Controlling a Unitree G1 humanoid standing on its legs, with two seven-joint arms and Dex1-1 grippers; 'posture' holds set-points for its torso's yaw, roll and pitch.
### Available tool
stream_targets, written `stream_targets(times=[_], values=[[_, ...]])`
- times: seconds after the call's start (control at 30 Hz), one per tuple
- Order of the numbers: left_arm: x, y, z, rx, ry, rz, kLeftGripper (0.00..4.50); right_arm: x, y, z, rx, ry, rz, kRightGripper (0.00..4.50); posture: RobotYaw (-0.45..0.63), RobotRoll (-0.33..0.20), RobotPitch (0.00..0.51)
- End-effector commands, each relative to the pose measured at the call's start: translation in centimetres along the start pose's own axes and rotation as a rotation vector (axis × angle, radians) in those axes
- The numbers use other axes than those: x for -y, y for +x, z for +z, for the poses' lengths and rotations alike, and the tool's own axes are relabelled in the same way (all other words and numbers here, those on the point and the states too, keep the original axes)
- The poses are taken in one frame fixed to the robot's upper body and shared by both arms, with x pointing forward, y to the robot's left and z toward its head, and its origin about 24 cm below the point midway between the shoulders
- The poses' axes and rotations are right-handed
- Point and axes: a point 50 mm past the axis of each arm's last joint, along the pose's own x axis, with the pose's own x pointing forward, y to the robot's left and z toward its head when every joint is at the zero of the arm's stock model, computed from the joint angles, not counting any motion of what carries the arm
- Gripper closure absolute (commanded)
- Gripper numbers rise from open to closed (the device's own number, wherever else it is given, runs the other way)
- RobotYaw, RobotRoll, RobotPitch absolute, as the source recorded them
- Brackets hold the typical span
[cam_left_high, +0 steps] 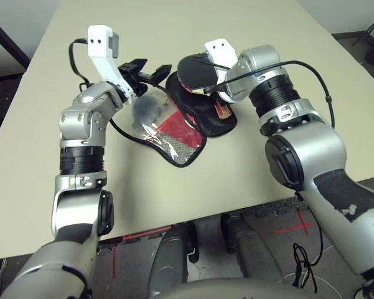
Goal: Store the ping-pong paddle in its case and zip it.
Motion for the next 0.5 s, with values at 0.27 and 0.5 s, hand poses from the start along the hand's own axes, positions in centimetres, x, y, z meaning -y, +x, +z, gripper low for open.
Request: stream_targets(times=[0.27, 0.5], values=[[0.8, -0.7, -0.7, -0.024, -0.036, 0.003, 0.0, 1.0, 1.0, -1.1, -0.022, -0.011, -0.027, 3.37, -0.02, 0.0, 0.191], [0.8, -0.3, -0.4, -0.021, -0.035, -0.001, 0.0, 2.4, 1.3, -2.0, -0.053, 0.009, -0.057, 3.37, -0.03, 0.0, 0.187]])
